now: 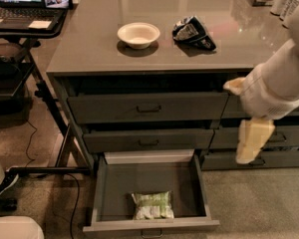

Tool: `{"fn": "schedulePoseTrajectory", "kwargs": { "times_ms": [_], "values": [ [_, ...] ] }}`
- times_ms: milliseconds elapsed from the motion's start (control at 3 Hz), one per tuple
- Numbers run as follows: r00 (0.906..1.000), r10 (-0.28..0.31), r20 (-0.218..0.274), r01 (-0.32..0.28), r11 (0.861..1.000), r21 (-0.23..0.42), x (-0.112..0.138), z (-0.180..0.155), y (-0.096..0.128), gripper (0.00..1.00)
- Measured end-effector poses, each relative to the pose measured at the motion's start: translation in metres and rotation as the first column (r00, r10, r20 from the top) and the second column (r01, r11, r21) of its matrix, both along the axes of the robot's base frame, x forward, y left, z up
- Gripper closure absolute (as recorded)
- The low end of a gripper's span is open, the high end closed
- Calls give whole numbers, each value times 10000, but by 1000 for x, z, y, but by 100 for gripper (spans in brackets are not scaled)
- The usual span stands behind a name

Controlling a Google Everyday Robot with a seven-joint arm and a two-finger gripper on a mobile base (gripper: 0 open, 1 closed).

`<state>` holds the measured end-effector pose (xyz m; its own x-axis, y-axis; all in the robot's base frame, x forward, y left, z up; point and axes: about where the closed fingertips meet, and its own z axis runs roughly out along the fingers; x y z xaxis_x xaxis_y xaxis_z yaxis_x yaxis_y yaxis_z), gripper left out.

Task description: Pick green jalapeno chip bag from bottom drawer and place on counter

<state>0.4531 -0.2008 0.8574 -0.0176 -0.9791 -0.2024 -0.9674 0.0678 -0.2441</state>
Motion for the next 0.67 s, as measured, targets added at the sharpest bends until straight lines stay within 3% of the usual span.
{"fn": "schedulePoseTrajectory", "kwargs": {
  "times_ms": [333,667],
  "values": [
    [9855,1672,-285,-1668,9859,162,3,-73,16,0],
    [9332,3562,-478,-3546,9342,389,-8,-133,42,0]
  ]
}}
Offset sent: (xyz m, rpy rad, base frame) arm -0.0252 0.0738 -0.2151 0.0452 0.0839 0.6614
